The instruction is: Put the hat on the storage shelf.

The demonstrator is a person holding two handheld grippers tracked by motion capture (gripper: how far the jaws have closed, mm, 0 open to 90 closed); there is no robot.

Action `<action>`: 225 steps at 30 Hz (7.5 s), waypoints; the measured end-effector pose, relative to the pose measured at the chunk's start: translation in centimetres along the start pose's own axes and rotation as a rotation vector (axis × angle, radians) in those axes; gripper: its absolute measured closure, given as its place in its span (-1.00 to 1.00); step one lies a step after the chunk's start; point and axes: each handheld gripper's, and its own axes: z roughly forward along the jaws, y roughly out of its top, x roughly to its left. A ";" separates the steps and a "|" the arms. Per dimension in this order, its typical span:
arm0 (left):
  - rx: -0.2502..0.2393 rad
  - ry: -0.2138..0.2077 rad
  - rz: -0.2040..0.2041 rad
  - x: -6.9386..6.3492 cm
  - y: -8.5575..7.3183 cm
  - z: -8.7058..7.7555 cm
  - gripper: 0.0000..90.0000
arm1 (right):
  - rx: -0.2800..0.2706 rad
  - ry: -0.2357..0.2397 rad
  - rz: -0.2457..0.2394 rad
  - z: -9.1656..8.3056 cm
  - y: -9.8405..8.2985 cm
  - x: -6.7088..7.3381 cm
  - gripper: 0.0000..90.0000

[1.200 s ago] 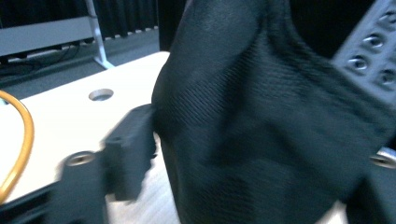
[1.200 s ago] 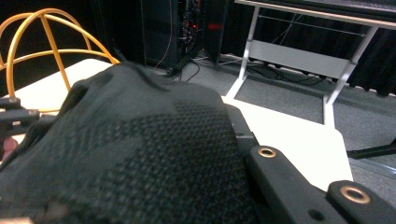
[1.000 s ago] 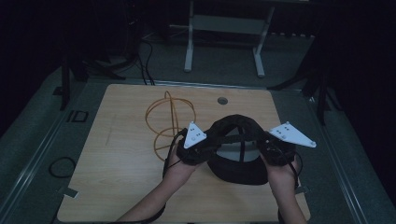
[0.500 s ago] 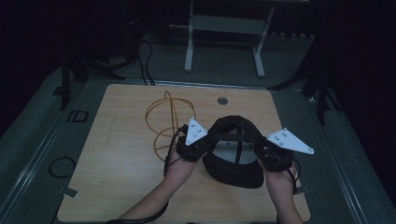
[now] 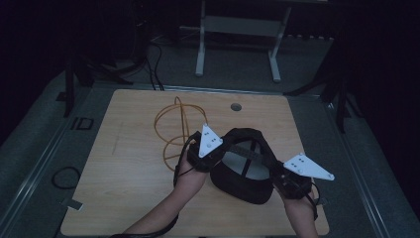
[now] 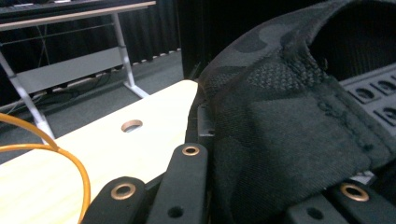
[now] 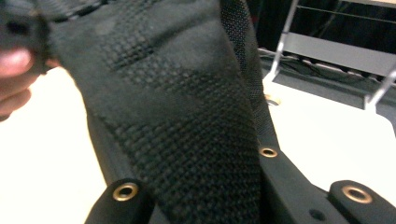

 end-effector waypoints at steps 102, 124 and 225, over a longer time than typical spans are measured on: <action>-0.024 -0.595 0.267 4.9 1.9 -2.2 0.45 | -0.042 0.397 -0.401 -2.9 2.2 0.6 0.94; 0.015 -0.440 0.251 6.1 1.1 -5.8 -0.02 | -0.063 0.312 -0.342 -3.5 2.6 -1.4 0.94; 0.062 0.256 -0.186 13.5 -22.3 -16.7 -0.89 | 0.127 0.342 -0.332 14.8 16.4 4.4 0.93</action>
